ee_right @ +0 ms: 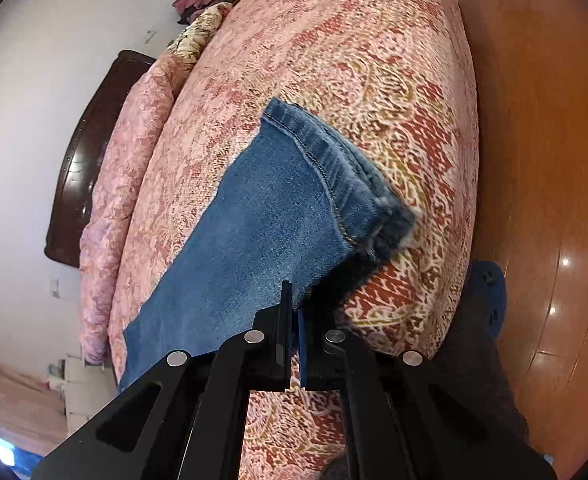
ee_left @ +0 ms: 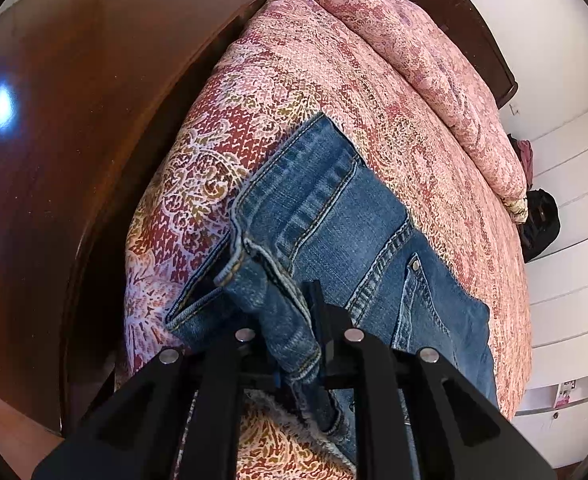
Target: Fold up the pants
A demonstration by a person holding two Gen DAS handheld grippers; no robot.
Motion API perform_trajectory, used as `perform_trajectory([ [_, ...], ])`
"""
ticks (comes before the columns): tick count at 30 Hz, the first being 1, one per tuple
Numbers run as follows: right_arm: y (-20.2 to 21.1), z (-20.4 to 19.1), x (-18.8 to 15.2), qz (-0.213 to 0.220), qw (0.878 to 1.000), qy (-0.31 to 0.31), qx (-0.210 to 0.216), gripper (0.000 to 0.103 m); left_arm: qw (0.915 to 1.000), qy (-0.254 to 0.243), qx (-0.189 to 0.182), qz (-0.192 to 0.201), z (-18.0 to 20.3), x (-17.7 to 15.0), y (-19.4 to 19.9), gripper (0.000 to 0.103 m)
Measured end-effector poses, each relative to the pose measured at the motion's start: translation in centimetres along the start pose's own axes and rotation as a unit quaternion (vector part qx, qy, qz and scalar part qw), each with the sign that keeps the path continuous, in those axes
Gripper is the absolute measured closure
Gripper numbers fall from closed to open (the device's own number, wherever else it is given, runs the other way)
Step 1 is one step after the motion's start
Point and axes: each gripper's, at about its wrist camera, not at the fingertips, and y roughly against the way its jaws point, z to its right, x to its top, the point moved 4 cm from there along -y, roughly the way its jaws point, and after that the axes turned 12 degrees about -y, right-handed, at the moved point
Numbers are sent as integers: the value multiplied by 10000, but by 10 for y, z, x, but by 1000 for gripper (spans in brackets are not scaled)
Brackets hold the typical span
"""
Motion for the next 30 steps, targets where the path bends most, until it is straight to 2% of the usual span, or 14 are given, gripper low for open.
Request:
perform_trajectory([
  [6,-15,3,4,-143,9997,-175,-125,103,10000,4,-55,-43,-1,1,-1,90],
  [8,-16,3,4,-164,9996,-224,-75,103,10000,8,5,-26,0,1,8,83],
  [10,-16,4,4,-156,9996,-252,-26,103,9994,-101,295,158,-1,0,25,55],
  [12,-15,7,4,-169,9991,-378,98,103,9940,-356,922,464,-2,-7,50,49],
  [15,-14,12,6,-208,9978,-548,300,103,9890,-531,1162,745,6,-20,72,43],
  [19,-14,14,6,-221,9972,-603,375,103,9878,-1160,702,773,54,-39,69,39],
  [21,-13,15,6,-220,9973,-589,371,103,9835,-1670,134,678,99,-51,54,35],
  [24,-13,16,5,-236,9968,-643,421,103,9749,-2058,-696,485,152,-64,24,34],
  [25,-13,17,5,-242,9966,-655,436,103,9724,-2119,-853,476,164,-65,14,34],
  [27,-13,19,5,-253,9964,-672,461,103,9707,-2116,-1034,473,178,-58,-11,34],
  [28,-13,19,6,-255,9964,-670,462,103,9739,-2034,-934,382,177,-53,-23,34],
  [29,-13,20,6,-259,9964,-662,458,103,9798,-1849,-747,147,170,-49,-43,34],
  [30,-13,20,6,-268,9963,-668,464,103,9843,-1605,-720,-122,158,-46,-63,37],
])
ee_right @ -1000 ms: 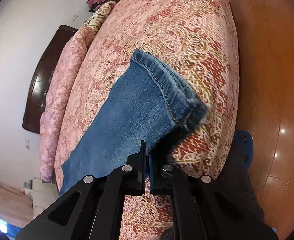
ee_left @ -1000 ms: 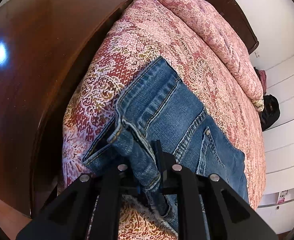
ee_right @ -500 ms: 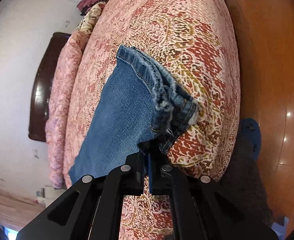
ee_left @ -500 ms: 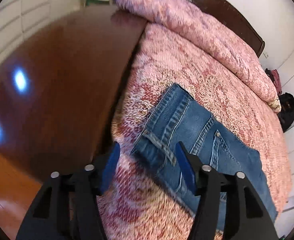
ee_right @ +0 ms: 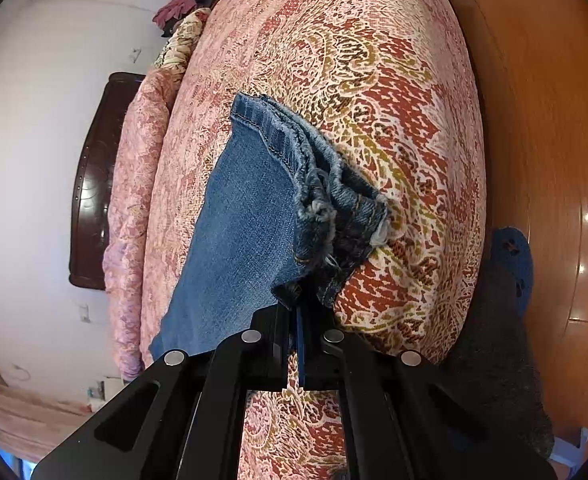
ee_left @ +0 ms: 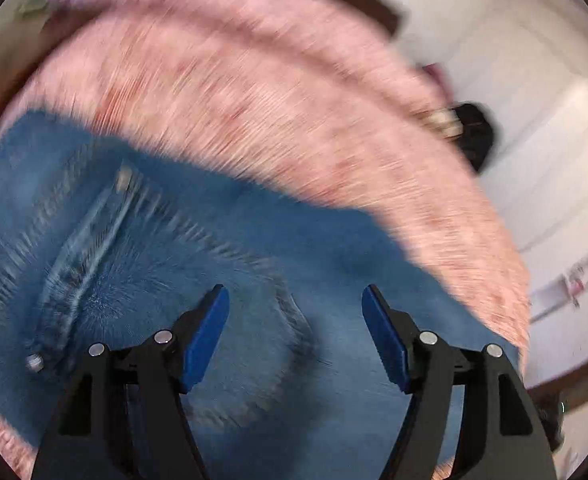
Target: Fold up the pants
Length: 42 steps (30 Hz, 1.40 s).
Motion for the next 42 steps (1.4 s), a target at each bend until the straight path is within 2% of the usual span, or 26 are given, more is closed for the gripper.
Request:
perform_trajectory([
  [2,0,1,0,-25,10000,-9,11,103,9997,94,-141,176,-8,2,-3,40],
  [7,0,3,1,-55,9999,-92,71,103,9999,-52,63,-77,-2,5,3,42],
  [10,1,4,2,-58,9998,-137,135,103,9999,147,-32,54,9,-2,19,42],
  [12,3,6,3,-66,9994,-225,247,101,9998,-29,-78,166,31,-16,31,38],
  [14,8,9,3,-66,9986,-317,410,98,9982,-502,-153,284,60,-32,43,33],
  [15,13,11,4,-52,9976,-411,553,91,9965,-748,-175,333,73,-39,48,27],
  [16,17,13,3,-33,9968,-463,652,81,9929,-1118,-194,345,90,-49,50,24],
  [17,26,17,3,65,9945,-579,865,76,9899,-1367,-174,321,98,-56,49,24],
  [18,33,20,2,158,9930,-648,973,68,9855,-1679,-106,210,108,-67,42,23],
  [19,40,23,1,263,9920,-696,1020,57,9838,-1791,-75,78,110,-73,36,23],
  [20,48,29,0,453,9913,-773,966,52,9821,-1880,-7,-157,109,-82,23,23],
  [21,57,34,0,642,9883,-876,1067,52,9800,-1974,69,-257,106,-89,13,24],
  [24,72,49,6,1025,9789,-1179,1320,52,9730,-2296,181,-140,113,-95,9,17],
  [27,69,47,12,1015,9773,-1202,1420,52,9681,-2488,206,-235,121,-94,6,10],
  [31,66,28,10,1051,9804,-865,1428,52,9694,-2446,139,-181,121,-92,5,10],
  [33,63,29,11,1072,9828,-866,1233,52,9700,-2425,103,-160,119,-92,6,10],
  [35,60,32,14,1100,9820,-969,1187,52,9701,-2420,94,-149,118,-93,4,10],
  [39,57,27,20,1140,9843,-798,1091,52,9703,-2415,83,-135,116,-93,3,10],
  [41,55,23,21,1165,9850,-640,1097,55,9701,-2420,78,-132,117,-94,2,9],
  [42,55,20,21,1173,9854,-583,1089,63,9701,-2423,76,-130,117,-94,2,9],
])
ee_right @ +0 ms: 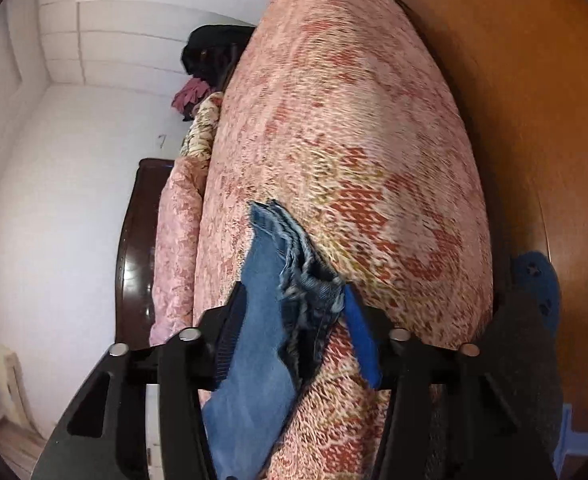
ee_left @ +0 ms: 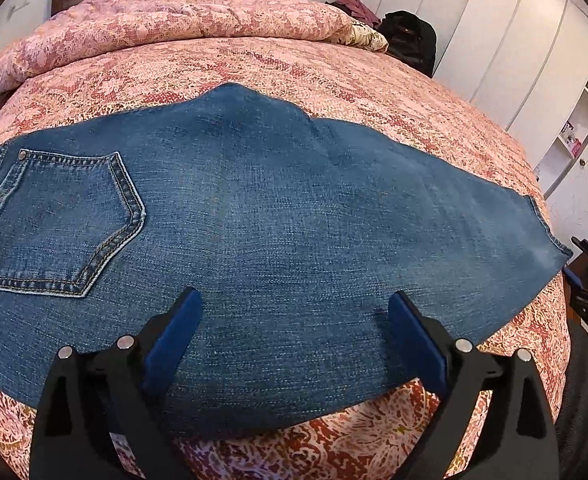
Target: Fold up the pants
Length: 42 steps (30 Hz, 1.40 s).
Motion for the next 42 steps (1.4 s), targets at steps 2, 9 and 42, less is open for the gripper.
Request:
perform_trajectory([
  [2,-5,-3,-1,-79,9999,95,-17,72,10000,2,-3,2,0,0,0,9],
  [9,3,-26,-9,145,9976,670,11,84,10000,8,-43,22,0,-1,0,7],
  [42,-133,-123,-387,-2946,7993,5231,-280,85,9418,3145,683,969,-160,-71,100,5],
])
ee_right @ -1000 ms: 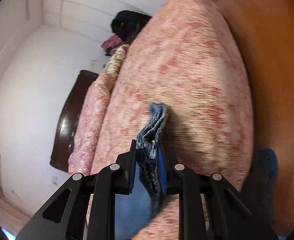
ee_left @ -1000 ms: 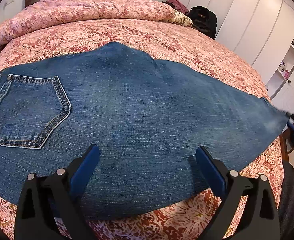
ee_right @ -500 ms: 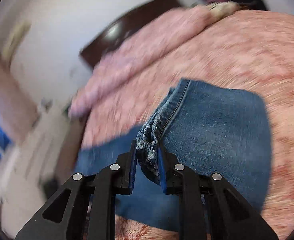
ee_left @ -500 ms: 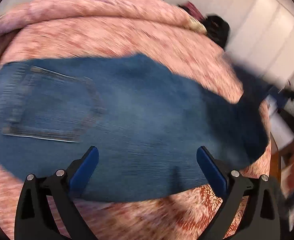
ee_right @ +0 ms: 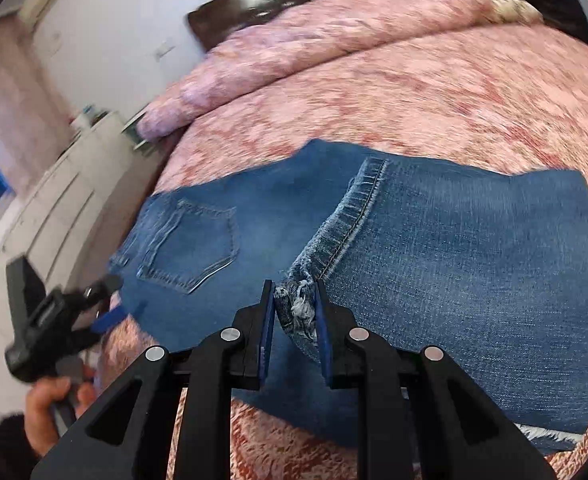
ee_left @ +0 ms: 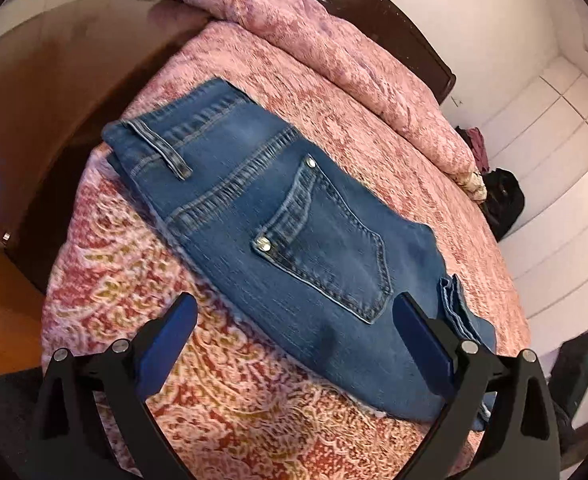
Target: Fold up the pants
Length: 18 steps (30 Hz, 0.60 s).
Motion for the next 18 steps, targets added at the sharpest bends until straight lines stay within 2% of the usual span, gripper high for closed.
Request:
perform_trajectory([
  [6,-36,7,-21,-370,9989,145,-252,85,9995,157,269,24,-11,-3,2,5],
  [12,-37,5,-24,-361,9983,317,-344,85,9979,445,449,115,-25,-4,8,5],
  [14,-36,4,-26,-300,9982,347,-375,84,9974,576,396,164,-29,-5,11,5],
  [18,-36,10,-24,-290,9992,191,-200,84,9917,1224,-121,365,-47,-5,15,5],
])
